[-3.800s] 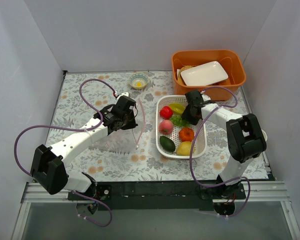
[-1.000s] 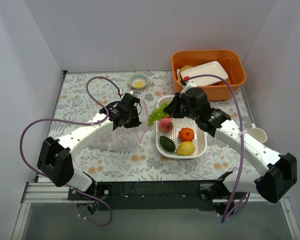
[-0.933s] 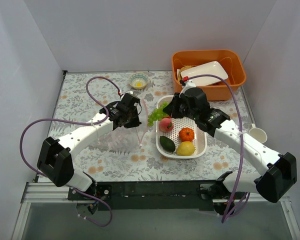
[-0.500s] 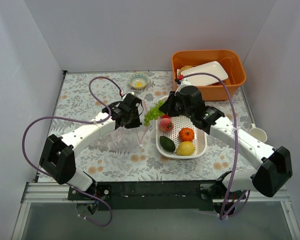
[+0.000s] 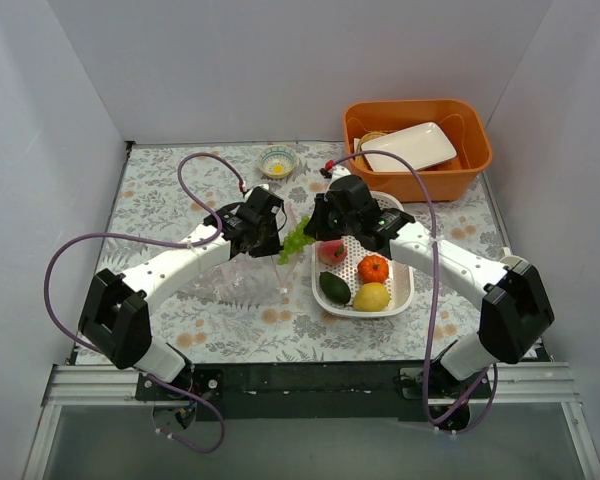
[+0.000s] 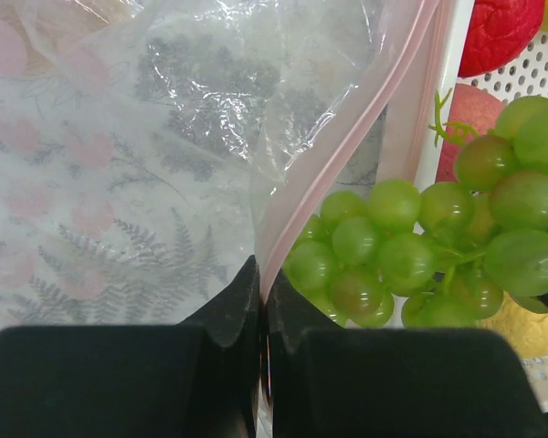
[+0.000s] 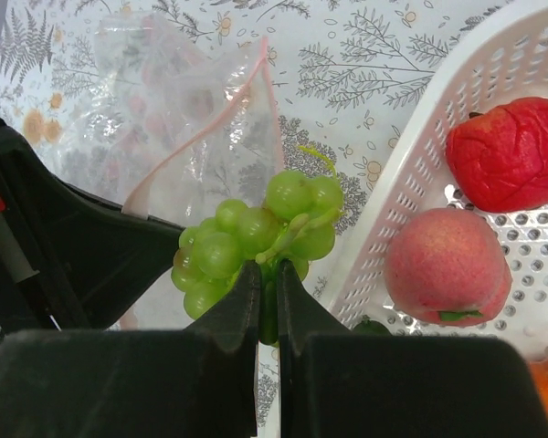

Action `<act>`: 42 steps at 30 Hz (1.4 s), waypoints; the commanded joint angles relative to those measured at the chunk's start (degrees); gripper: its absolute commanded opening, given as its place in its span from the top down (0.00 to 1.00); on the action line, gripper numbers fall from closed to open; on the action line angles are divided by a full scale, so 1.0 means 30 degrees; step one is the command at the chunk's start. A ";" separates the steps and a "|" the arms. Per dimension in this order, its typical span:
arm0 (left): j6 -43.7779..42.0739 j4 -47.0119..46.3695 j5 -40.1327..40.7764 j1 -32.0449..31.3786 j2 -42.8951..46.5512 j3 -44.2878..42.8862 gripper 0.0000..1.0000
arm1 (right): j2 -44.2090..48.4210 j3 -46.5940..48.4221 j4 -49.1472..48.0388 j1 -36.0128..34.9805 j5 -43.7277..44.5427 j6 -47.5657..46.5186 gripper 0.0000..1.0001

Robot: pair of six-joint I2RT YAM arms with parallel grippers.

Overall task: Place the food in the zip-top bag and seal the zipper
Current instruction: Place the fake fruit in the zipper food storage bag.

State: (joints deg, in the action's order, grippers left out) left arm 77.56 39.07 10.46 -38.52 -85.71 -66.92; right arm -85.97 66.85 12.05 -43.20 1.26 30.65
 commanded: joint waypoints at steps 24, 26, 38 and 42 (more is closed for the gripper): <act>0.0426 0.1010 0.1524 -0.0401 0.1647 -0.1513 1.00 | -0.3774 0.3499 0.0583 -0.1654 -0.2522 -0.2249 0.70; 0.0484 0.0981 0.1465 -0.0401 0.1647 -0.1601 1.00 | -0.3744 0.3498 0.0406 -0.1684 -0.2850 -0.2482 0.57; 0.1012 0.1479 0.2987 -0.0372 0.2818 -0.1337 1.00 | 0.2260 -0.0045 -0.0214 -0.1450 0.3941 0.0120 0.14; 0.1189 0.2474 0.5266 -0.0343 0.3868 -0.2506 1.00 | 0.3051 -0.0834 0.2043 -0.0165 0.5088 0.1265 0.13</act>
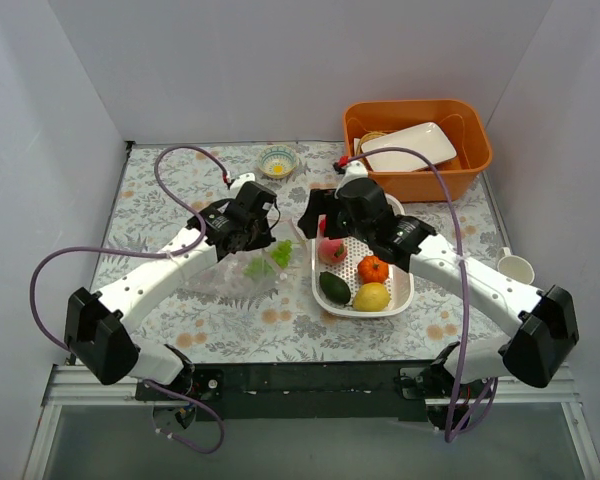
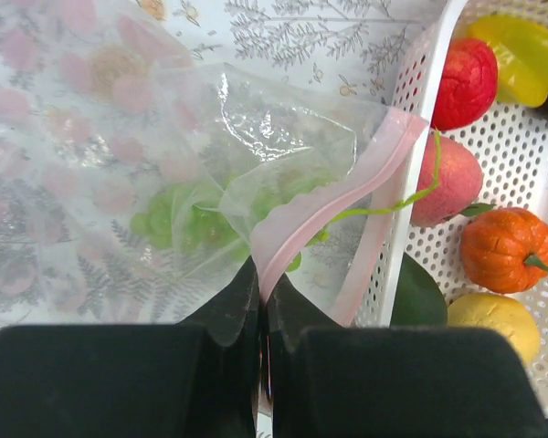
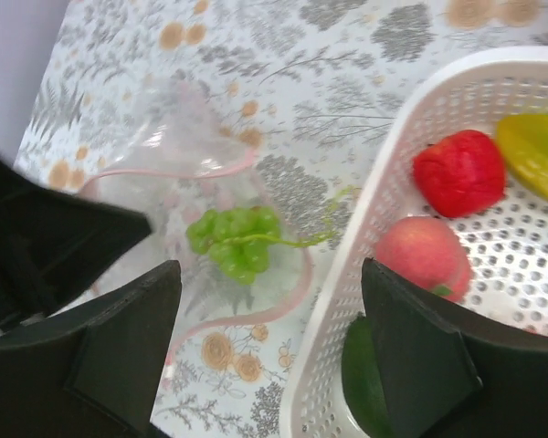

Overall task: Place the food in the zip-top bag and seal the zipper
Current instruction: Place the fake fruit in the zipper food storage bag.

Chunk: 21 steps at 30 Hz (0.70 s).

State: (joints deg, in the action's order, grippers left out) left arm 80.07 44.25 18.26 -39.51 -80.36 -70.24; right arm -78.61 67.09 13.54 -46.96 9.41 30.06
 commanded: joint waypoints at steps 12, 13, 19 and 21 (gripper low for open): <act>0.0641 0.0191 0.1473 0.1157 0.2294 -0.0582 1.00 | 0.1945 -0.3144 0.0353 0.2030 -0.1457 0.1697 0.19; 0.0701 0.0192 0.1355 0.1157 0.2264 -0.0582 1.00 | 0.1858 -0.3203 -0.0114 0.2030 -0.1931 0.1726 0.20; 0.0644 0.0045 0.0973 0.1157 0.2264 -0.0494 1.00 | -0.0190 -0.3028 -0.2900 0.1855 -0.5419 0.3481 0.26; 0.0672 0.0133 0.0973 0.1157 0.2351 -0.0552 1.00 | -0.1271 -0.2473 -0.2815 0.1679 -0.5510 0.3659 0.26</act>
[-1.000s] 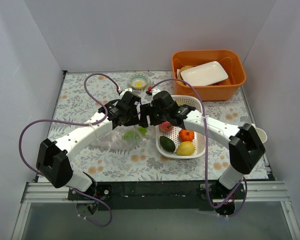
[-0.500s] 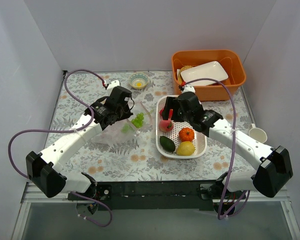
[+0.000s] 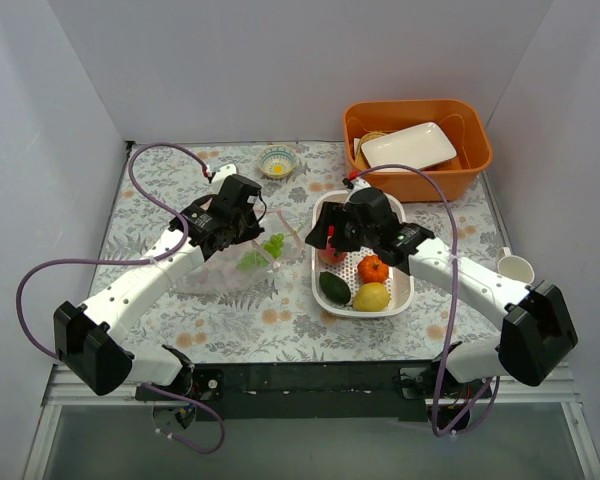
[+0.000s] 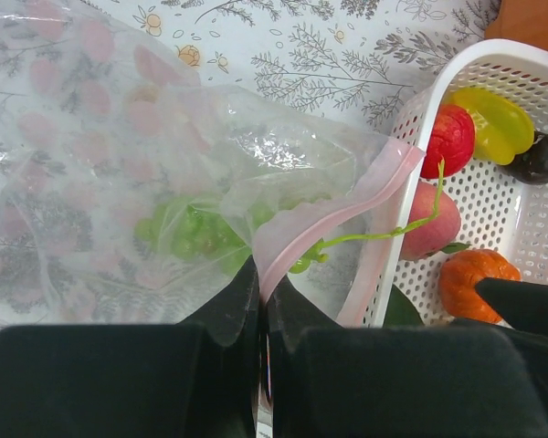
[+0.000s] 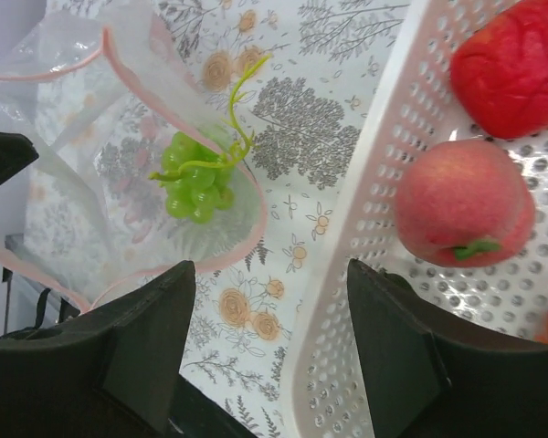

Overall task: Place the food in the zip-top bag and seal the zipper
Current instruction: Place the fake fruit in the zipper food storage bag, then adjust the zipper food storage bag at the center of the board.

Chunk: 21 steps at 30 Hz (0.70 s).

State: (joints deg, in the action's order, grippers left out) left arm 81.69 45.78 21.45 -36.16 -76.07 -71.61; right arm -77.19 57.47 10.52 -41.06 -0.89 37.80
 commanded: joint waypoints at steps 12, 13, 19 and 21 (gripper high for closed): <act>-0.0101 -0.0582 -0.0324 0.0042 0.1100 -0.0064 1.00 | -0.4413 0.2052 -0.1956 -0.0523 -0.3366 0.1520 0.29; -0.0159 -0.0553 -0.0383 0.0042 0.1071 -0.0151 1.00 | -0.4620 0.2459 -0.1752 -0.0523 -0.3454 0.1492 0.30; -0.0394 -0.0699 -0.0500 0.0042 0.0778 -0.0591 1.00 | -0.6116 0.3868 -0.0549 -0.0523 -0.4040 0.0877 0.52; -0.0365 -0.0670 -0.0442 0.0042 0.0865 -0.0504 1.00 | -0.6059 0.4045 -0.0520 -0.0610 -0.3867 0.0789 0.75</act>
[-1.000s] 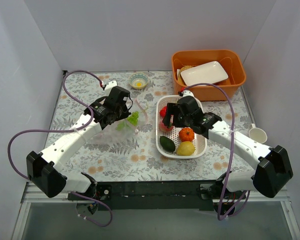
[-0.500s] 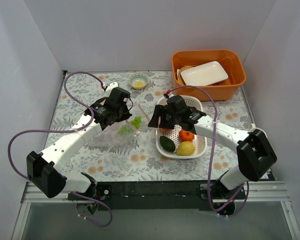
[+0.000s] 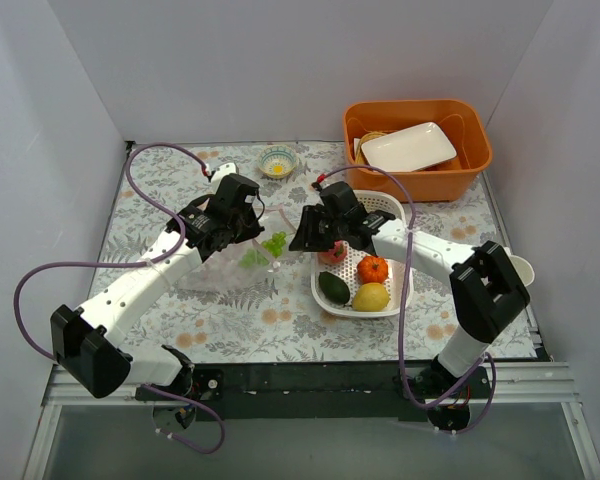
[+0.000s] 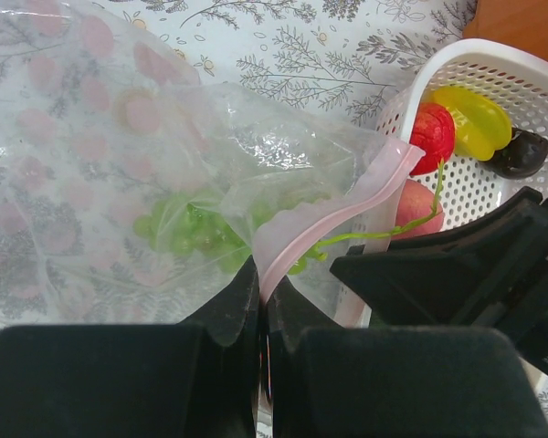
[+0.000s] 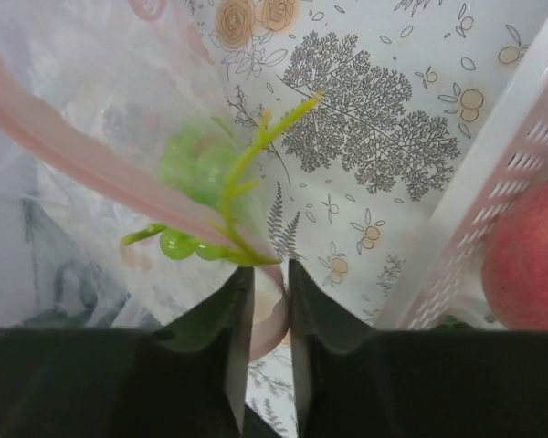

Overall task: Place the food in the zip-top bag and seal the zipper
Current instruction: Adjust the zipper food storage bag at the center of the board.

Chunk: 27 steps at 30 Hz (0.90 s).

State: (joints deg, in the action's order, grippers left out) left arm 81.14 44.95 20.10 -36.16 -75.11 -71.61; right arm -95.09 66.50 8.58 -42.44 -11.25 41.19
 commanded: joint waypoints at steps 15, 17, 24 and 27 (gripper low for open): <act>-0.1323 0.0836 0.0595 0.2942 0.2801 -0.2492 1.00 | -0.2777 1.1870 0.6127 -0.1236 -0.0032 -0.4911 0.99; -0.1355 0.1449 0.0859 0.2943 0.2568 -0.3402 1.00 | -0.3776 1.2870 0.7328 -0.1236 0.0055 -0.4882 0.99; -0.1384 0.2447 0.1797 0.2943 0.3123 -0.4953 1.00 | -0.3842 1.0794 0.5465 -0.1265 -0.1027 -0.3857 0.99; -0.1676 0.2509 0.0863 0.2943 0.3036 -0.5280 1.00 | -0.3928 1.0530 0.5548 -0.1265 -0.0764 -0.3915 0.99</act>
State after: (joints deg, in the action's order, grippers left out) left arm 77.69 51.27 23.22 -27.27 -67.13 -84.31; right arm -107.50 98.59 25.23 -46.17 -12.93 29.67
